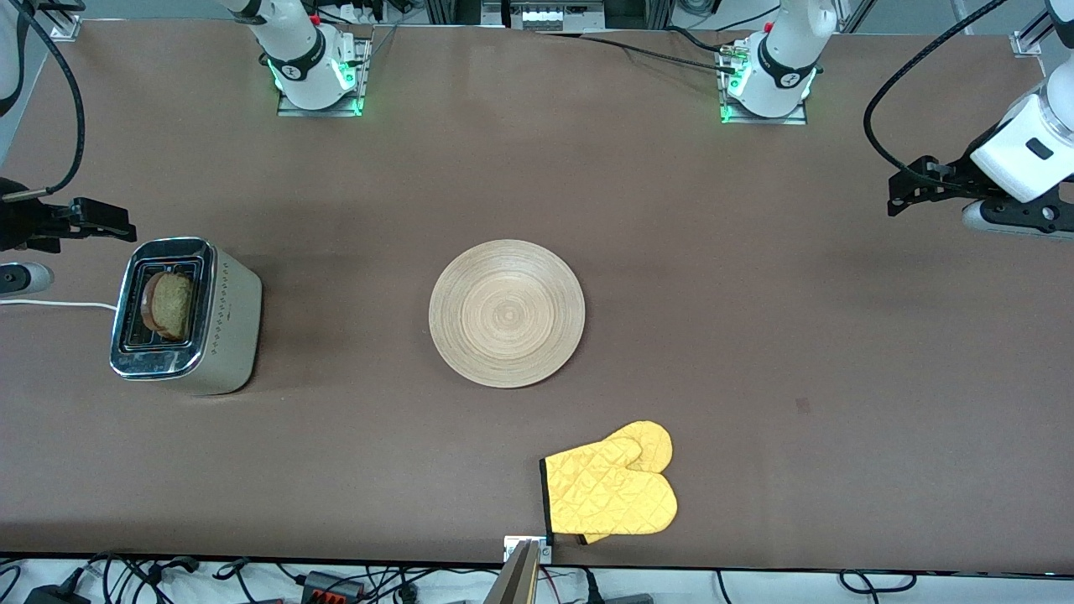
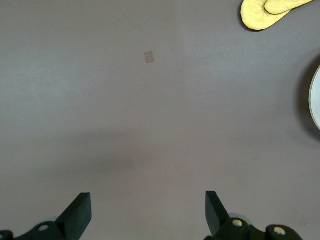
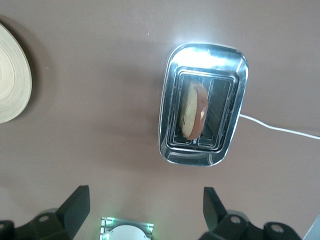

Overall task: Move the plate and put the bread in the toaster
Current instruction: 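Open the right gripper and raise it away from the toaster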

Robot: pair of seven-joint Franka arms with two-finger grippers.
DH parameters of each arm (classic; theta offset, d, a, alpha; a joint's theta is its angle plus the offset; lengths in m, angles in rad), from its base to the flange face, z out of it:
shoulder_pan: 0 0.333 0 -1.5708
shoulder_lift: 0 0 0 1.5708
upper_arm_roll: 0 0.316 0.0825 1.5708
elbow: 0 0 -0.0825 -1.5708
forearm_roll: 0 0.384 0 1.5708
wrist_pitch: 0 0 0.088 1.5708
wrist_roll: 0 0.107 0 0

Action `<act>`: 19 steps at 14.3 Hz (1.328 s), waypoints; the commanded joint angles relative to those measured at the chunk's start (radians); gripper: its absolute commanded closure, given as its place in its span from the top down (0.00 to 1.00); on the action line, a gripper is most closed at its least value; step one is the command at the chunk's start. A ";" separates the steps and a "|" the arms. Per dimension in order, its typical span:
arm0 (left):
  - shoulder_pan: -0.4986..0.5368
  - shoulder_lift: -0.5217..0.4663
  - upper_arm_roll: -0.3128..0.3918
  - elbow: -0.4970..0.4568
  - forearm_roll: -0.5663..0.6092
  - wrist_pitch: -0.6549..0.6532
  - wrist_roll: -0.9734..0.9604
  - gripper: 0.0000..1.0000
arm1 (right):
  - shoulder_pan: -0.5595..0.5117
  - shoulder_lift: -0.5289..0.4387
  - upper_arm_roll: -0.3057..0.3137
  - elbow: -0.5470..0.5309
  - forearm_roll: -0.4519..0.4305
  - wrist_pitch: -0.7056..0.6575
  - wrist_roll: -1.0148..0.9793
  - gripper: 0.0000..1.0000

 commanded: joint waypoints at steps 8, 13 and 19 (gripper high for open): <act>0.007 0.007 -0.004 0.034 0.016 -0.038 0.007 1.00 | -0.003 -0.173 0.008 -0.229 -0.002 0.058 0.024 1.00; 0.007 0.007 -0.003 0.034 0.016 -0.038 0.007 1.00 | -0.073 -0.327 0.025 -0.437 -0.002 0.160 0.048 1.00; 0.008 0.006 -0.003 0.034 0.015 -0.046 0.007 1.00 | -0.120 -0.374 0.077 -0.500 -0.002 0.232 0.061 1.00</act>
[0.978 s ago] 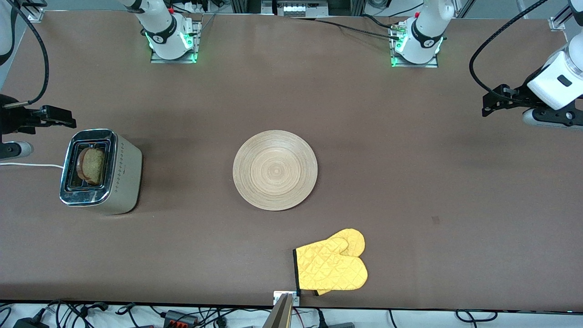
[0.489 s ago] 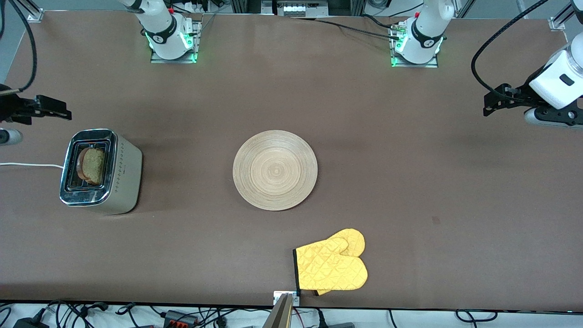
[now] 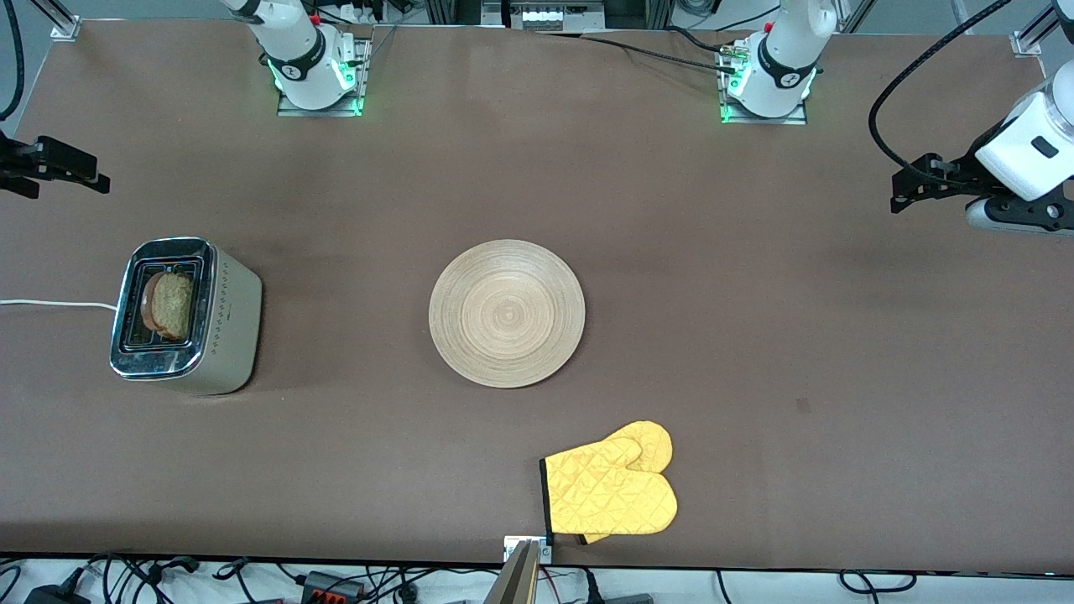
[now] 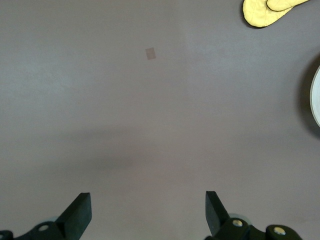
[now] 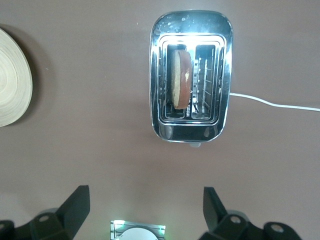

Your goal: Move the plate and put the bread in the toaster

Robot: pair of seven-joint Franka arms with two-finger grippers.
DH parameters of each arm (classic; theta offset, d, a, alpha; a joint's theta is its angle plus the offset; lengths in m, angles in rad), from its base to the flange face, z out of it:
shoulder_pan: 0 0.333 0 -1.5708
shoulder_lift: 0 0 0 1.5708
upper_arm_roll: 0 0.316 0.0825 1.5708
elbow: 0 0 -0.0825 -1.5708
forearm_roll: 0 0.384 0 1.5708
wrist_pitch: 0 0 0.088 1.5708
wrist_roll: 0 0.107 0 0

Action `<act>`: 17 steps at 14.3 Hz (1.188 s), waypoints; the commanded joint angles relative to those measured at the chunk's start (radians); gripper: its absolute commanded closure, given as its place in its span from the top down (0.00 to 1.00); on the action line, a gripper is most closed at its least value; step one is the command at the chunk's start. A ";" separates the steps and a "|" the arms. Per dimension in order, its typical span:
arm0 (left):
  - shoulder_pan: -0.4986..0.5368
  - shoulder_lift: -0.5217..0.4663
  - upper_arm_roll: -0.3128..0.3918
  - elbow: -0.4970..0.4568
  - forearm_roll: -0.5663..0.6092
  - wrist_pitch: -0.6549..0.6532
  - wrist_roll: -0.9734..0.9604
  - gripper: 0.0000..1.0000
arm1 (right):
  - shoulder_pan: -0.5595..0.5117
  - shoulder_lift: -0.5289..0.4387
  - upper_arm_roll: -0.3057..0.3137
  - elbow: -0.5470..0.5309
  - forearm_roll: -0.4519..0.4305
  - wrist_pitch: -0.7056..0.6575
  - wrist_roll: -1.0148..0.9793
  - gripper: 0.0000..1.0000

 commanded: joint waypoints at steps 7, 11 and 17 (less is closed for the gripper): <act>0.004 0.004 -0.004 0.027 0.015 -0.035 0.007 1.00 | 0.061 0.019 0.026 0.013 -0.071 -0.008 0.140 1.00; 0.004 0.003 0.000 0.027 0.015 -0.038 0.007 1.00 | 0.060 0.019 0.026 0.013 -0.071 -0.005 0.139 1.00; 0.005 0.003 0.005 0.027 0.015 -0.038 0.007 1.00 | 0.063 0.019 0.026 0.013 -0.073 -0.005 0.137 1.00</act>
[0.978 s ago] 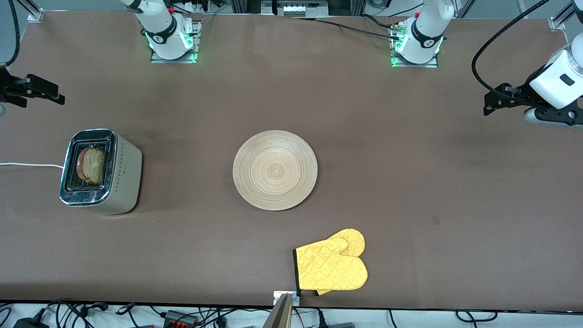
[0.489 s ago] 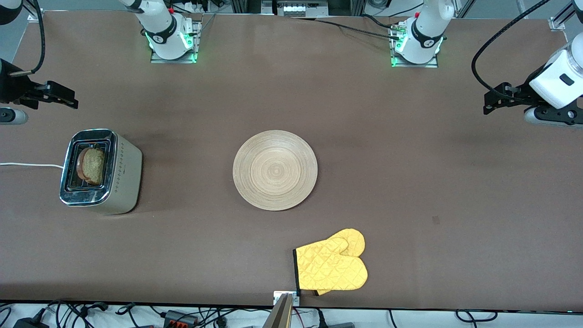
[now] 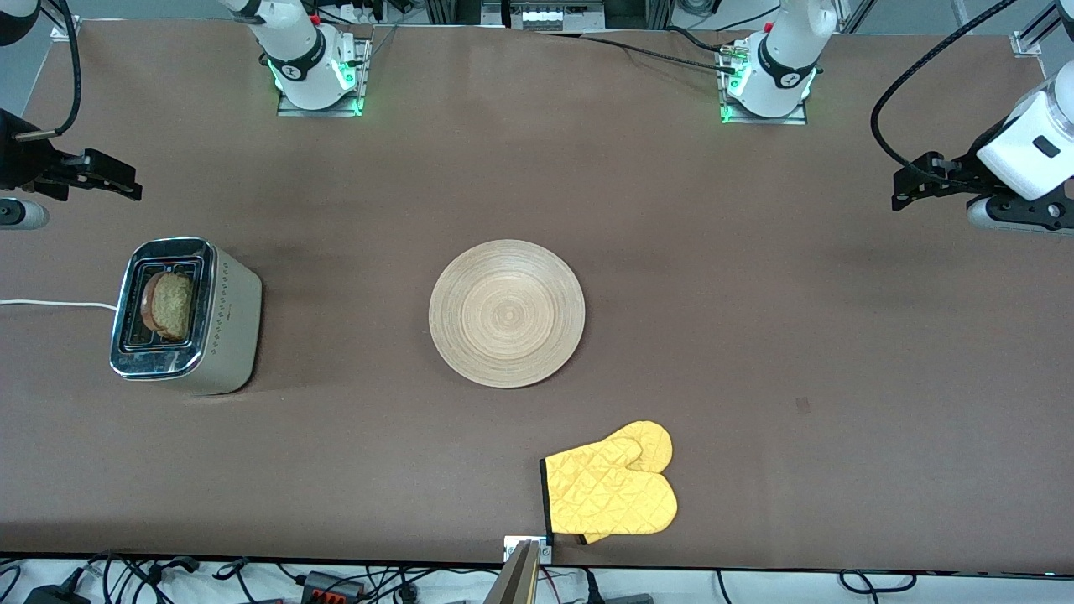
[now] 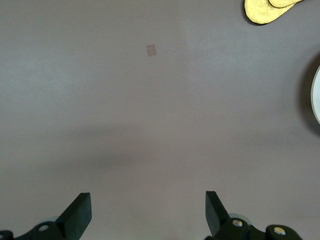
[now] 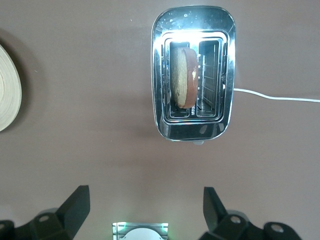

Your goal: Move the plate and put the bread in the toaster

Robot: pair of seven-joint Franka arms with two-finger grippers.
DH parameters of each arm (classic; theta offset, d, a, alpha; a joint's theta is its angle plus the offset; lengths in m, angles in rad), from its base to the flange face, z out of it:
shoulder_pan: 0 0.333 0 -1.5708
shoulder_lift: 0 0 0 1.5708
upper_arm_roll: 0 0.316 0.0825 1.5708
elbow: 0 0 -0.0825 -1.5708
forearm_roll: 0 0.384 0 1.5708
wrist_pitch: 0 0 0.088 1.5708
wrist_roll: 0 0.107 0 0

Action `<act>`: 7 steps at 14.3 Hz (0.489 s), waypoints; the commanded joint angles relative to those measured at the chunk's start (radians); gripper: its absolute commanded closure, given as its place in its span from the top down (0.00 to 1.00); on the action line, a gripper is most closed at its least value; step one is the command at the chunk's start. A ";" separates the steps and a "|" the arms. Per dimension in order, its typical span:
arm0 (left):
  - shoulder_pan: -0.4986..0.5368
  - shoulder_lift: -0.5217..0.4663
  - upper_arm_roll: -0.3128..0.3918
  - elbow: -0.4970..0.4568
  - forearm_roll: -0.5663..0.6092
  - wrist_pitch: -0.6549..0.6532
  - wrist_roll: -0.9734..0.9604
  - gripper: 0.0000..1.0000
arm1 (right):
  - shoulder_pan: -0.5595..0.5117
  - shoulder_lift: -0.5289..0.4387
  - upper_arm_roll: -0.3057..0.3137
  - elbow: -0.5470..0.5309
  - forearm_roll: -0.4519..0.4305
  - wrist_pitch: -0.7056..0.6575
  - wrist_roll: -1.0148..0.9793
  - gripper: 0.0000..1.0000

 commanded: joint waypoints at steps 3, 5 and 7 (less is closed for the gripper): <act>0.003 0.003 0.006 0.025 0.015 -0.025 0.007 1.00 | -0.003 0.006 0.002 0.018 -0.010 -0.011 0.009 1.00; 0.003 0.003 0.005 0.027 0.015 -0.025 0.007 1.00 | -0.004 0.006 0.000 0.018 -0.010 -0.014 0.009 1.00; 0.003 0.004 0.003 0.025 0.015 -0.025 0.005 1.00 | -0.004 0.006 0.000 0.018 -0.005 -0.014 0.011 1.00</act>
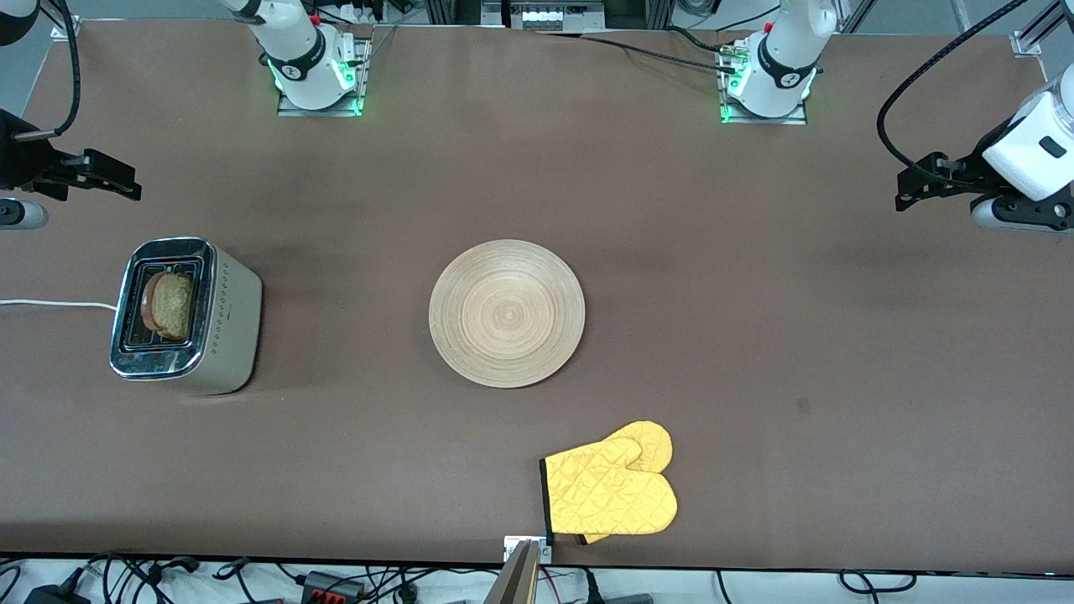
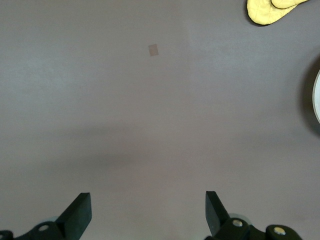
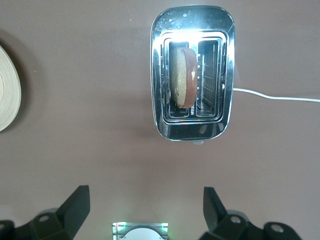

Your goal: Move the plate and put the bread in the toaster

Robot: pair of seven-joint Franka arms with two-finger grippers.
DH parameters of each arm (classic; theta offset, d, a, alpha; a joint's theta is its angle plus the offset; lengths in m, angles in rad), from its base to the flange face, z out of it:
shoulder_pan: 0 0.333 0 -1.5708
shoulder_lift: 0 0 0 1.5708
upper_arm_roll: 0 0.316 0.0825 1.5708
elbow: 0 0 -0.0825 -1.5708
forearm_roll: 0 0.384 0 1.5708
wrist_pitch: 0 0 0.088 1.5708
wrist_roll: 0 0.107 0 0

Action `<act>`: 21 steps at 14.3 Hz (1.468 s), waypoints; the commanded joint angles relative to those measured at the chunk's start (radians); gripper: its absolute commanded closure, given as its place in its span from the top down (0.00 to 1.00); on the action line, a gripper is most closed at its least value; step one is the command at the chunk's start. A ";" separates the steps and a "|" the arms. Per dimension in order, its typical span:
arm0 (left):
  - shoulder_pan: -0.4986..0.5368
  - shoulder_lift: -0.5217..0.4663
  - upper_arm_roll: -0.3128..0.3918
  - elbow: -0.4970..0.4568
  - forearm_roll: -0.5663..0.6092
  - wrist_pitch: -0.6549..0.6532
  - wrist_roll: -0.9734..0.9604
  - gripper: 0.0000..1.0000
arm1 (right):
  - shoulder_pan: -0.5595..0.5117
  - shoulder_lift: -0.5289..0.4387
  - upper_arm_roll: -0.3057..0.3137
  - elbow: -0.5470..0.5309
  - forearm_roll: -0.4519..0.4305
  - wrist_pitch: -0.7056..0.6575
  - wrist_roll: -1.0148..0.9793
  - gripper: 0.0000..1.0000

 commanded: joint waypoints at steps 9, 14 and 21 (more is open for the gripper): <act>0.001 0.004 0.001 0.037 0.015 -0.026 0.007 1.00 | -0.011 0.006 -0.003 0.018 -0.004 -0.012 0.012 1.00; 0.001 0.004 0.001 0.037 0.015 -0.026 0.007 1.00 | -0.017 0.006 -0.009 0.018 -0.011 -0.011 0.012 1.00; 0.002 0.004 0.003 0.037 0.015 -0.028 0.007 1.00 | -0.055 0.019 -0.017 0.026 -0.011 -0.018 0.024 1.00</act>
